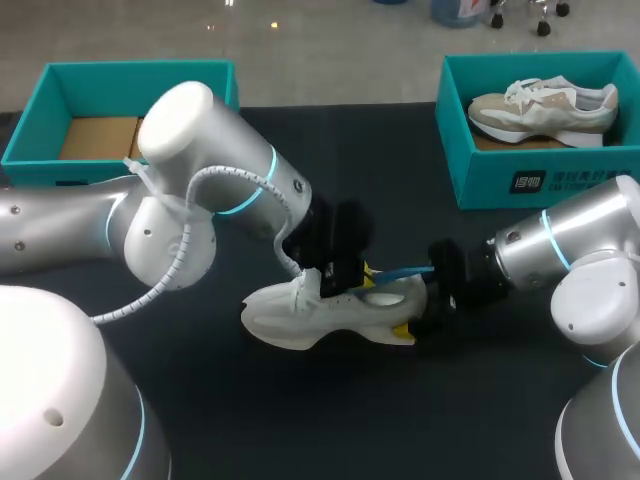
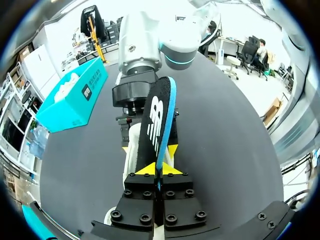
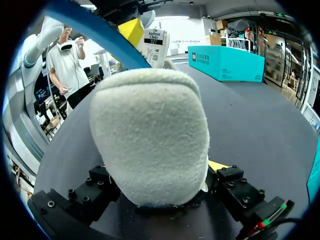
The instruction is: Take the shoe out of the shoebox, open the shoe tongue, remove and reinsert the insole, then place the shoe into the shoebox
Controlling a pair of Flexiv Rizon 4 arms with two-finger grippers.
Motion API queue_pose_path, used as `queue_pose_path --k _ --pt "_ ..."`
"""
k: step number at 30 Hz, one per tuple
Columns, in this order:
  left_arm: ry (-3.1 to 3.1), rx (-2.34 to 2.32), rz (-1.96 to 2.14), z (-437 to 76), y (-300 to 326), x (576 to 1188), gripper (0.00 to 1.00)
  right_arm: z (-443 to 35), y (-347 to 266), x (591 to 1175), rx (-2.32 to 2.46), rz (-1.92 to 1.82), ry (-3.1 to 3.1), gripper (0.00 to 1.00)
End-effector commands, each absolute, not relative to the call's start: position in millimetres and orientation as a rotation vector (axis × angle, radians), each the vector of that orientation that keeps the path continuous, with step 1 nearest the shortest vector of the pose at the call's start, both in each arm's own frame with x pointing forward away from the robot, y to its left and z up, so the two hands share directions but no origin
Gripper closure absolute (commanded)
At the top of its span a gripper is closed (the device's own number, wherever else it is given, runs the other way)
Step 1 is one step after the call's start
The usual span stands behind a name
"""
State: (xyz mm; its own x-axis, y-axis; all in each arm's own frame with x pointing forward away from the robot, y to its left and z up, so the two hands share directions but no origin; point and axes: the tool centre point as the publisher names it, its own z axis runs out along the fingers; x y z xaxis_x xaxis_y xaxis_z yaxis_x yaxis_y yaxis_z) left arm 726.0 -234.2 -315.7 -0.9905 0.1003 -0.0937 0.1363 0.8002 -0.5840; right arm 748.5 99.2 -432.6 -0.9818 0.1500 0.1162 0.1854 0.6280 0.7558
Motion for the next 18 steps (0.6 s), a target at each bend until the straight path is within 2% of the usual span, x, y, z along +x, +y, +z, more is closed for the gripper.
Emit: queue_pose_path --k 1,18 --pt "2.938 0.211 -1.036 -307 -226 730 1.00 -436 100 749 -0.291 -1.302 -2.798 1.00" --pt "2.991 0.302 -1.247 -250 -242 725 1.00 -436 100 749 -0.291 -1.302 -2.798 1.00"
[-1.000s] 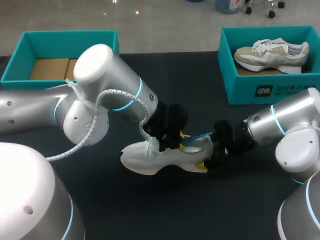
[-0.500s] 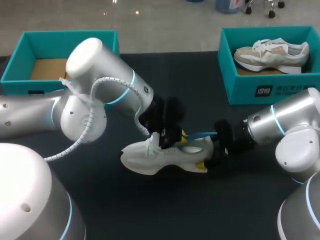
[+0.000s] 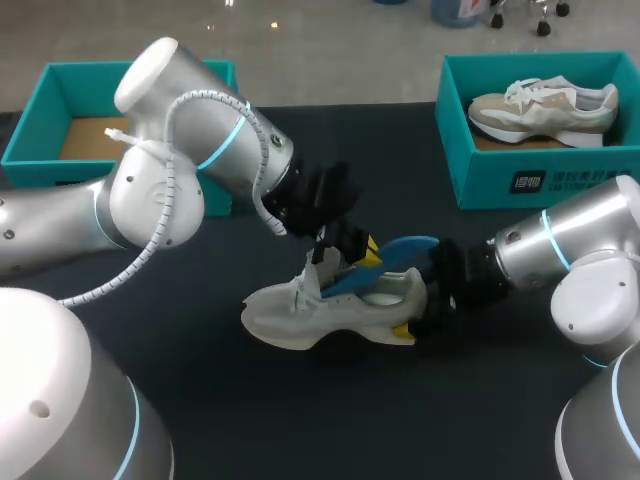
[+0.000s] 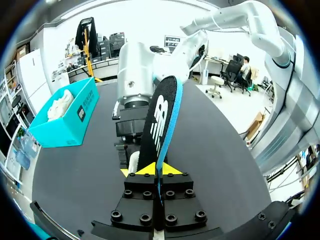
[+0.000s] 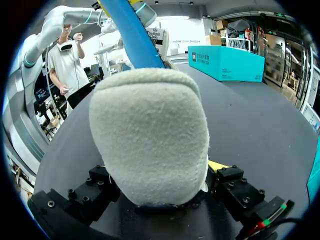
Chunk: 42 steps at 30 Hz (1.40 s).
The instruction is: Take the shoe out of the shoebox, open the shoe tongue, remove and reinsert the insole, then place the shoe into the shoebox
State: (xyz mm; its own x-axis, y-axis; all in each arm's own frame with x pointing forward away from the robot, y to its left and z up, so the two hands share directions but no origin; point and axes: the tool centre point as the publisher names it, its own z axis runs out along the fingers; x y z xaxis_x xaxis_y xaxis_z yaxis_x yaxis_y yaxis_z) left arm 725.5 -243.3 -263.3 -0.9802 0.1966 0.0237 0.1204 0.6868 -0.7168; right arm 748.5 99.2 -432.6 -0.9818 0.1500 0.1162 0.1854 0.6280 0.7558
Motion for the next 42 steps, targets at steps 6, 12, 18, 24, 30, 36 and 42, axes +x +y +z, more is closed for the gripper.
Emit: queue_pose_path --k 6,12,18,24,30,36,42 --pt "-2.724 -0.338 1.193 -224 -244 721 1.00 -436 100 749 -0.291 -1.302 -2.798 1.00" --pt "-2.636 -0.444 1.257 -206 -246 720 1.00 -436 100 749 -0.291 -1.302 -2.798 1.00" --pt "-2.680 -0.474 1.210 -196 -250 721 1.00 -436 100 749 -0.291 -1.302 -2.798 1.00" --pt "-2.680 -0.474 1.210 -196 -250 721 1.00 -436 100 749 -0.291 -1.302 -2.798 1.00" --pt "-2.680 -0.474 1.210 -196 -250 721 1.00 -436 100 749 -0.291 -1.302 -2.798 1.00" --pt "-2.680 -0.474 1.210 -196 -250 721 1.00 -436 100 749 -0.291 -1.302 -2.798 1.00" --pt "-2.670 -0.442 1.216 -194 -254 719 1.00 -436 100 749 -0.291 -1.302 -2.798 1.00"
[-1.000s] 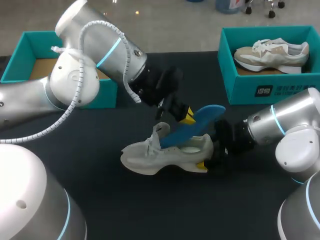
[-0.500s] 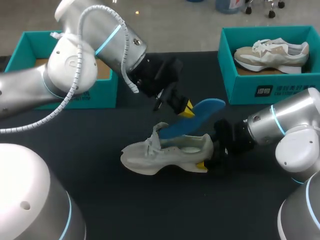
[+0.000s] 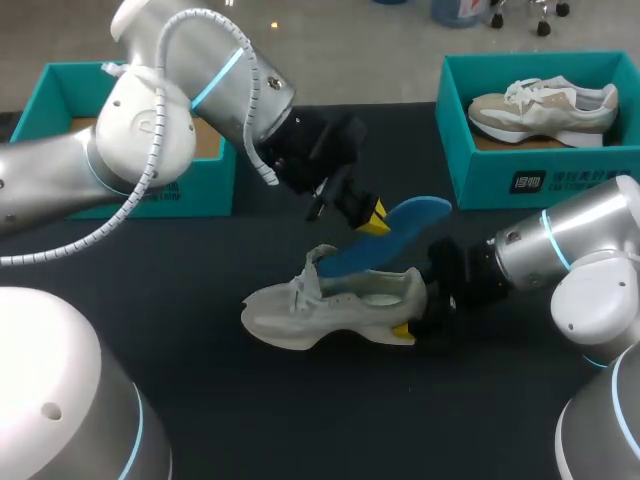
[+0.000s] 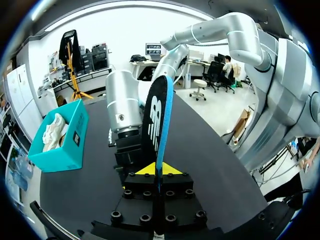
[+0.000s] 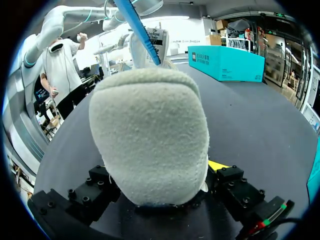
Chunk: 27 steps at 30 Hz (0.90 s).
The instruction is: Take the shoe out of the shoebox, open the shoe tongue, remove and reinsert the insole, then place the shoe into the shoebox
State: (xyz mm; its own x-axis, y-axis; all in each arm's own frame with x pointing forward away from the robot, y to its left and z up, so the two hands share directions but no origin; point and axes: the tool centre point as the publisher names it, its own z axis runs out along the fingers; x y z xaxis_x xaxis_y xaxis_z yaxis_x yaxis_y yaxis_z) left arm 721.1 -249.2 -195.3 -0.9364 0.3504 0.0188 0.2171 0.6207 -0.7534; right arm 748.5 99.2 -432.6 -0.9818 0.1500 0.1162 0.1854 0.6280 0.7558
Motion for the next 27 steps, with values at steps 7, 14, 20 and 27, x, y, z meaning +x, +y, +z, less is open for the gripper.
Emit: queue_pose_path --k 7,14,20,27 --pt "-2.523 -0.218 1.344 -165 -275 708 1.00 -436 100 749 -0.291 -1.302 -2.798 1.00" --pt "-2.343 -0.135 1.530 -127 -289 689 1.00 -436 100 749 -0.291 -1.302 -2.798 1.00" --pt "-2.223 -0.062 1.605 -95 -288 697 1.00 -436 100 749 -0.291 -1.302 -2.798 1.00" --pt "-2.021 -0.001 1.616 -58 -273 709 1.00 -436 100 749 -0.291 -1.302 -2.798 1.00"
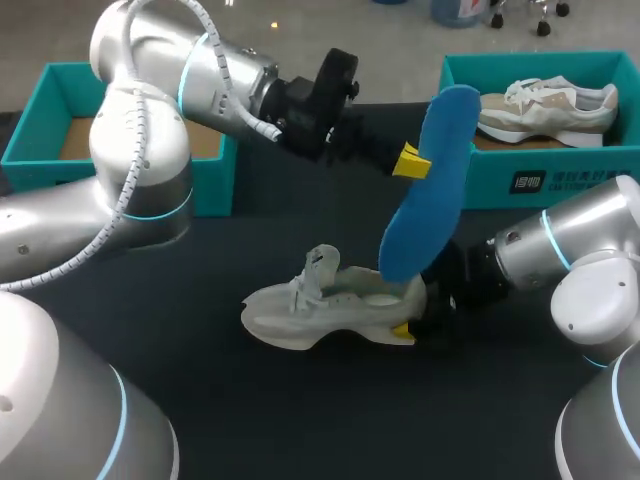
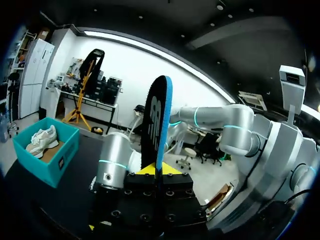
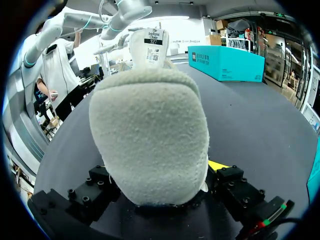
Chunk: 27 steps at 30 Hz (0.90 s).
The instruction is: Take the shoe out of the shoebox, open the shoe tongue, remove and reinsert the insole, then place the shoe into the shoebox
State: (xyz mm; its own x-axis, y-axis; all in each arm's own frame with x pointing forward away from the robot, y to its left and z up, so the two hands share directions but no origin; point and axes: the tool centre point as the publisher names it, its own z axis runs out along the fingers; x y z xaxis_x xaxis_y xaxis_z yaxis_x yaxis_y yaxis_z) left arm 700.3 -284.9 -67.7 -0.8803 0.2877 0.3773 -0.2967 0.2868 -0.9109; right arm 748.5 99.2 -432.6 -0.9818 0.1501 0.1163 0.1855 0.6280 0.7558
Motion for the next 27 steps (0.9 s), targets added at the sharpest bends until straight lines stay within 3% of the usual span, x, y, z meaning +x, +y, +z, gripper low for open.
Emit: queue_pose_path --k 1,13,27 --pt "-1.987 0.014 1.621 -52 -269 710 1.00 -436 100 749 -0.291 -1.302 -2.798 1.00" --pt "-1.863 0.109 1.708 6 -252 695 1.00 -436 100 749 -0.291 -1.302 -2.798 1.00" --pt "-1.863 0.109 1.708 6 -252 695 1.00 -436 100 749 -0.291 -1.302 -2.798 1.00"
